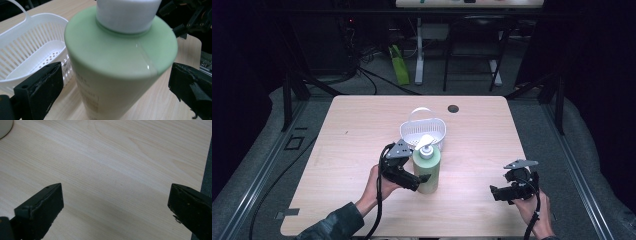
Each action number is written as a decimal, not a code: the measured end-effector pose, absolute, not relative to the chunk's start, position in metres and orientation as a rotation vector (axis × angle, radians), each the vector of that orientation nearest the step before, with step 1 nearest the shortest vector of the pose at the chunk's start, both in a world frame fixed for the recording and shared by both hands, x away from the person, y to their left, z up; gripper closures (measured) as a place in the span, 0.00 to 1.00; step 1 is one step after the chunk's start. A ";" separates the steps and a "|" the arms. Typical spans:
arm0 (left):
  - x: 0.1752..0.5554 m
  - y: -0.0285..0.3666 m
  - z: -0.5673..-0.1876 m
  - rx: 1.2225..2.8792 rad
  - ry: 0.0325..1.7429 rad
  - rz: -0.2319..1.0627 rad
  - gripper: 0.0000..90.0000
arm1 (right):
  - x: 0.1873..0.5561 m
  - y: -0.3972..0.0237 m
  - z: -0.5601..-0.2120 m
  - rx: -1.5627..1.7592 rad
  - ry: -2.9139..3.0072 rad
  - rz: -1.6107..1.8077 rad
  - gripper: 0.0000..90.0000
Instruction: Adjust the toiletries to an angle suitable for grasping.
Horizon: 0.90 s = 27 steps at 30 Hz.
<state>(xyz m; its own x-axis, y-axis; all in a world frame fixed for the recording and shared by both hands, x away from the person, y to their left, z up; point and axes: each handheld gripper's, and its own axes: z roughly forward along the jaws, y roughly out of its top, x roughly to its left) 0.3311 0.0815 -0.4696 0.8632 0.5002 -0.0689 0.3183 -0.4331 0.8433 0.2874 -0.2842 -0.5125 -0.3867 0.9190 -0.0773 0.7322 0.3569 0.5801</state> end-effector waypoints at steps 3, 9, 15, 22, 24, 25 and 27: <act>0.333 0.078 -0.467 2.039 0.593 0.251 0.00 | 0.287 -0.284 -0.512 1.443 2.235 0.651 0.00; 0.336 0.075 -0.467 2.013 0.597 0.263 0.07 | 0.287 -0.284 -0.512 1.440 2.233 0.651 0.00; 0.332 0.072 -0.467 2.015 0.578 0.290 0.13 | 0.287 -0.284 -0.511 1.434 2.232 0.652 0.00; 0.330 0.072 -0.467 2.013 0.582 0.313 0.13 | 0.287 -0.283 -0.511 1.434 2.232 0.652 0.00; 0.329 0.072 -0.467 2.011 0.586 0.317 0.13 | 0.286 -0.283 -0.511 1.433 2.232 0.651 0.00; 0.329 0.072 -0.467 2.009 0.588 0.319 0.13 | 0.286 -0.283 -0.511 1.434 2.231 0.655 0.00; 0.329 0.072 -0.467 2.006 0.596 0.322 0.13 | 0.286 -0.283 -0.511 1.433 2.230 0.654 0.00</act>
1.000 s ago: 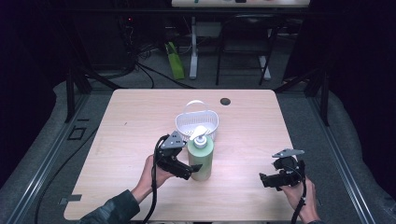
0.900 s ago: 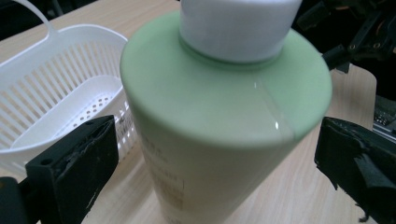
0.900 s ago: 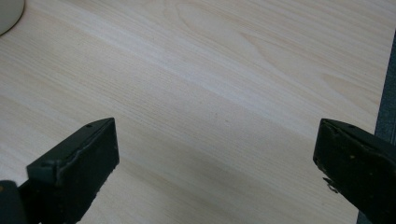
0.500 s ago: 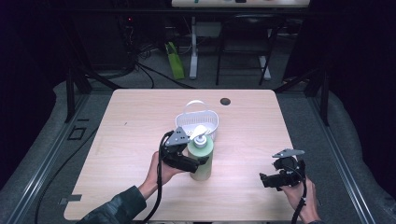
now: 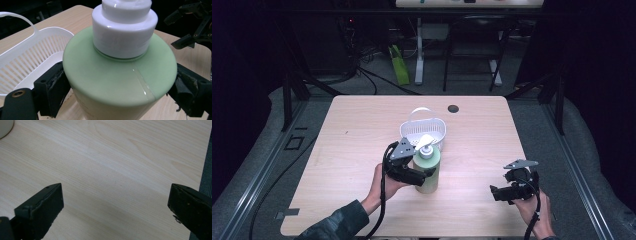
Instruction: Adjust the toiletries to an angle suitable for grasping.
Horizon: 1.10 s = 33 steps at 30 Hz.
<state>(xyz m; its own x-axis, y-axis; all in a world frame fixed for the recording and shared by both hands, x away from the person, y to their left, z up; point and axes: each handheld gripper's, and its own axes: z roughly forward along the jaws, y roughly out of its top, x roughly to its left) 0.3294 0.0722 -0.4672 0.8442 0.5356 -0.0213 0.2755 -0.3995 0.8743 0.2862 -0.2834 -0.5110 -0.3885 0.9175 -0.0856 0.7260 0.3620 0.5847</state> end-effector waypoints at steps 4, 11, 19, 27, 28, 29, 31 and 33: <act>0.330 0.075 -0.467 2.005 0.616 0.338 0.13 | 0.286 -0.283 -0.511 1.433 2.230 0.658 0.00; 0.333 0.080 -0.467 1.997 0.647 0.347 0.13 | 0.286 -0.283 -0.511 1.429 2.233 0.650 0.00; 0.333 0.081 -0.467 1.998 0.659 0.355 0.13 | 0.286 -0.283 -0.511 1.426 2.240 0.649 0.00; 0.333 0.083 -0.466 1.988 0.658 0.317 0.04 | 0.287 -0.282 -0.511 1.423 2.242 0.651 0.00; 0.332 0.083 -0.464 1.984 0.654 0.314 0.03 | 0.286 -0.282 -0.511 1.424 2.242 0.650 0.00; 0.331 0.083 -0.462 1.981 0.653 0.312 0.02 | 0.286 -0.282 -0.511 1.425 2.242 0.649 0.00; 0.331 0.083 -0.461 1.978 0.654 0.310 0.02 | 0.287 -0.283 -0.512 1.425 2.242 0.652 0.00; 0.331 0.084 -0.458 1.971 0.654 0.308 0.01 | 0.287 -0.283 -0.512 1.424 2.241 0.648 0.00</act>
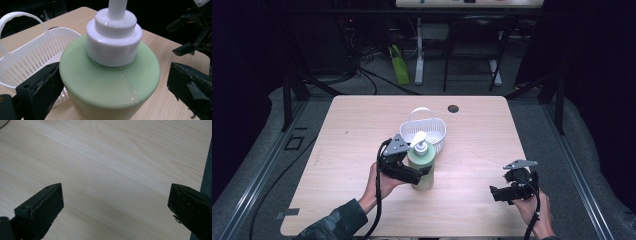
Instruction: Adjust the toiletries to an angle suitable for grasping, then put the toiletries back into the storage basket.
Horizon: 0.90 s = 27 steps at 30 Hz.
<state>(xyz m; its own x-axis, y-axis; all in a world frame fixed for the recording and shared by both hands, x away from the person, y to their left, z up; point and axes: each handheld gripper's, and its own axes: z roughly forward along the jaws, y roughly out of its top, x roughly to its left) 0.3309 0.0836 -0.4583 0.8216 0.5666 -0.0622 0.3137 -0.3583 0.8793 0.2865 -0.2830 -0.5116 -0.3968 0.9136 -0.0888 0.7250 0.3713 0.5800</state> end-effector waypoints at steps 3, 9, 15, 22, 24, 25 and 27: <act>0.331 0.083 -0.454 1.974 0.653 0.308 0.00 | 0.286 -0.283 -0.512 1.432 2.241 0.656 0.00; 0.331 0.084 -0.447 1.961 0.644 0.310 0.00 | 0.287 -0.283 -0.512 1.428 2.241 0.658 0.00; 0.333 0.084 -0.439 1.954 0.638 0.315 0.00 | 0.287 -0.283 -0.513 1.429 2.247 0.652 0.00; 0.334 0.085 -0.431 1.912 0.641 0.342 0.00 | 0.287 -0.284 -0.513 1.441 2.245 0.665 0.00; 0.335 0.084 -0.430 1.905 0.643 0.340 0.00 | 0.287 -0.283 -0.513 1.439 2.250 0.669 0.00; 0.336 0.083 -0.429 1.903 0.643 0.341 0.00 | 0.287 -0.283 -0.513 1.439 2.250 0.669 0.00; 0.337 0.081 -0.427 1.902 0.641 0.344 0.00 | 0.287 -0.283 -0.514 1.441 2.251 0.664 0.00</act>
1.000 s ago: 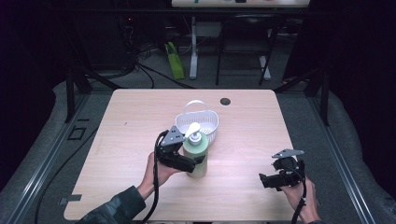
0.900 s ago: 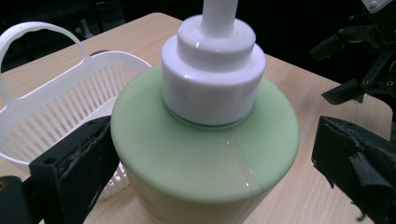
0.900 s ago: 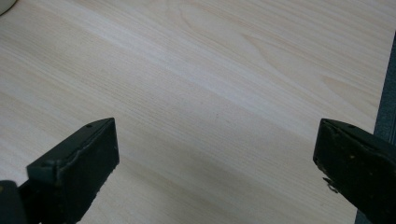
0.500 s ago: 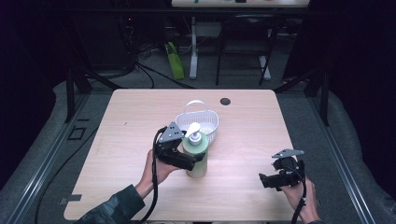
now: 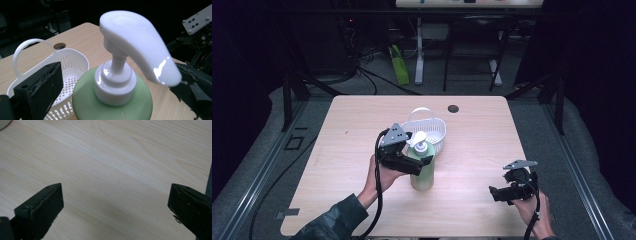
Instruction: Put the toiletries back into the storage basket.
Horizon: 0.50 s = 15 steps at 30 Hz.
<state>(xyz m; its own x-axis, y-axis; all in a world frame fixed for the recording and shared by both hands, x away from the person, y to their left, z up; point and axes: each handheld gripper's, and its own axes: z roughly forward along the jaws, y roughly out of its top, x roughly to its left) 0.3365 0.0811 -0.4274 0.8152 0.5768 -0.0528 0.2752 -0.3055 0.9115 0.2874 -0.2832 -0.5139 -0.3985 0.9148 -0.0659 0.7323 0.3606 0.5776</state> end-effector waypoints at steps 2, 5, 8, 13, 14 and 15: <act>0.337 0.080 -0.427 1.893 0.641 0.347 0.00 | 0.288 -0.284 -0.514 1.441 2.254 0.664 0.00; 0.338 0.079 -0.426 1.881 0.638 0.353 0.00 | 0.288 -0.284 -0.514 1.441 2.256 0.665 0.00; 0.338 0.077 -0.425 1.865 0.633 0.354 0.00 | 0.288 -0.283 -0.515 1.443 2.262 0.663 0.00; 0.334 0.077 -0.424 1.851 0.608 0.373 0.08 | 0.287 -0.283 -0.514 1.440 2.261 0.664 0.00; 0.333 0.077 -0.424 1.839 0.595 0.376 0.12 | 0.287 -0.283 -0.514 1.440 2.261 0.665 0.00; 0.332 0.077 -0.423 1.840 0.592 0.378 0.19 | 0.287 -0.284 -0.513 1.440 2.262 0.665 0.00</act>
